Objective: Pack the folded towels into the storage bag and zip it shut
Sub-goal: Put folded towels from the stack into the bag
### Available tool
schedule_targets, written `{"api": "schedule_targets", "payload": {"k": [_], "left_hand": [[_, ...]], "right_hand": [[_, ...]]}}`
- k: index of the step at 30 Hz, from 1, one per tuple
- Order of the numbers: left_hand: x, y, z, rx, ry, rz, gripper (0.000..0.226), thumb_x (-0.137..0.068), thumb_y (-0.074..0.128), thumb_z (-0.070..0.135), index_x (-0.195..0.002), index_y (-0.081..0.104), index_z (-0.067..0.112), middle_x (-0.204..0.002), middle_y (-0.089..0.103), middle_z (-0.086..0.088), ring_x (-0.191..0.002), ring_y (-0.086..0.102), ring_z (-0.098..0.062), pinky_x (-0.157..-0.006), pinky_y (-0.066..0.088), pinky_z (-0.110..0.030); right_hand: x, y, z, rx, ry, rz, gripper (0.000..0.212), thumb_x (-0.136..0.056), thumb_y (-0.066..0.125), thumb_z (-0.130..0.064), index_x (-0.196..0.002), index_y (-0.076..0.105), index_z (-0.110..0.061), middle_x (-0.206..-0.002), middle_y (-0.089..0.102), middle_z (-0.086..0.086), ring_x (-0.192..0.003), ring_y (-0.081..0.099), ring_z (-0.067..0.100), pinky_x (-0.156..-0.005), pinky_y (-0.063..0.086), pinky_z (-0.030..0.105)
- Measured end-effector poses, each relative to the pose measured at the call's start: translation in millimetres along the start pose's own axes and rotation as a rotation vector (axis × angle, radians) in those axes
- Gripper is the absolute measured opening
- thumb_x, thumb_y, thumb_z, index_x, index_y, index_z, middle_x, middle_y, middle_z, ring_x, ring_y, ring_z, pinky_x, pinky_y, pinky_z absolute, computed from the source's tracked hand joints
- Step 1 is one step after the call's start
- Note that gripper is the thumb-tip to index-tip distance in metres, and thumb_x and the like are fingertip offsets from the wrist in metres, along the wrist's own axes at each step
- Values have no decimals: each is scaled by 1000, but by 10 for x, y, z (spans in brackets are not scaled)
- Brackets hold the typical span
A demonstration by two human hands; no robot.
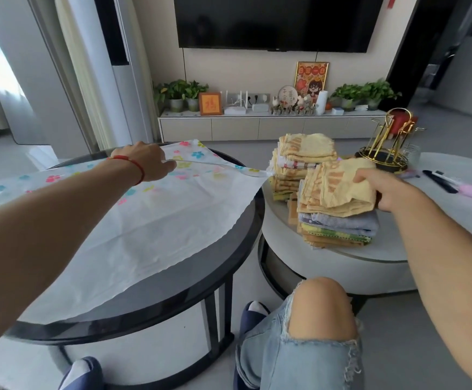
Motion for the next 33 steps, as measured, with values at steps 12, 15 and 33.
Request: {"api": "schedule_targets", "payload": {"k": [12, 15, 33], "left_hand": [[-33, -422, -11, 174, -60, -45, 44, -106, 29, 35, -131, 57, 13, -129, 57, -17, -117, 51, -35, -92, 42, -40], [-66, -469, -42, 184, -52, -44, 38, -106, 29, 31, -124, 59, 14, -119, 58, -15, -103, 50, -32, -84, 41, -38], [-160, -392, -275, 64, 118, 99, 42, -104, 29, 49, -112, 64, 26, -101, 56, -9, -94, 57, -35, -75, 41, -37]], "right_hand": [[1215, 1445, 34, -639, -7, -876, 56, -86, 51, -17, -139, 60, -1, -138, 64, 25, -125, 64, 42, -96, 54, 61], [1405, 2324, 202, -624, 103, -1074, 47, -92, 47, -16, -129, 68, 3, -135, 65, 28, -119, 67, 43, -95, 56, 57], [1015, 4182, 470, 930, -681, -151, 53, -96, 46, -43, -148, 47, -30, -168, 18, 13, -145, 27, 42, -121, 23, 56]]}}
Point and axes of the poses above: each hand's wrist, its own x-axis away from the middle knuckle, its own y-axis out of the palm, z = x × y, the point moved 2 cm from there along -x, towards the middle knuckle
